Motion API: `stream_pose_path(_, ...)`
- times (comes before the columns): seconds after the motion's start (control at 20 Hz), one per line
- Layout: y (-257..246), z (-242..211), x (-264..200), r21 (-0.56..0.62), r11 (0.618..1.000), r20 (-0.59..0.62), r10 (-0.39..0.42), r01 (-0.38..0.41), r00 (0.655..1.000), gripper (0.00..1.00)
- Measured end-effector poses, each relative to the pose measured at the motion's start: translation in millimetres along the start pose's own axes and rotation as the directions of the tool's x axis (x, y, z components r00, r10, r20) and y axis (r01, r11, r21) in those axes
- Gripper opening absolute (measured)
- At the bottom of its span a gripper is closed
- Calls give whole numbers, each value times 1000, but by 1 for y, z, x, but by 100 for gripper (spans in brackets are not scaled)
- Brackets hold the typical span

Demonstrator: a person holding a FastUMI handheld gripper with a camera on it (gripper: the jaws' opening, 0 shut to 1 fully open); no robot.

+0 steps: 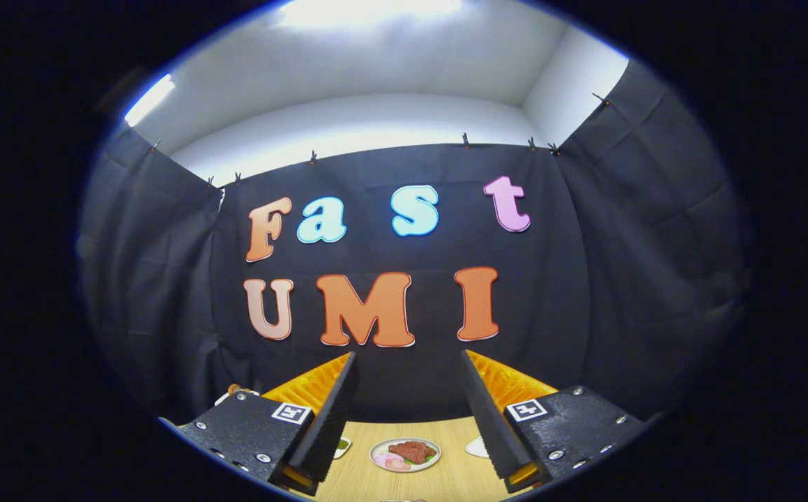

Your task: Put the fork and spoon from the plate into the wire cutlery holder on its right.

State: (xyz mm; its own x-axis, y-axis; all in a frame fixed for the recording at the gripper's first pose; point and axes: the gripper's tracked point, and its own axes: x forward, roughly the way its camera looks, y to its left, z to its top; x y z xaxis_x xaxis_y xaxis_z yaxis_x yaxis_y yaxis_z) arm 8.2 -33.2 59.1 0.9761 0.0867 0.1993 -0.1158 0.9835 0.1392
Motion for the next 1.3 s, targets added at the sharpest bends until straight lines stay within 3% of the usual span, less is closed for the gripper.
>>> stream_pose_path(0.2, 15, -4, -10, -3, 999, 30, 45, -45, 999, 89)
stream_pose_path(1.3, 44, -2, -12, -71, 995, 78, 81, -75, 994, 90)
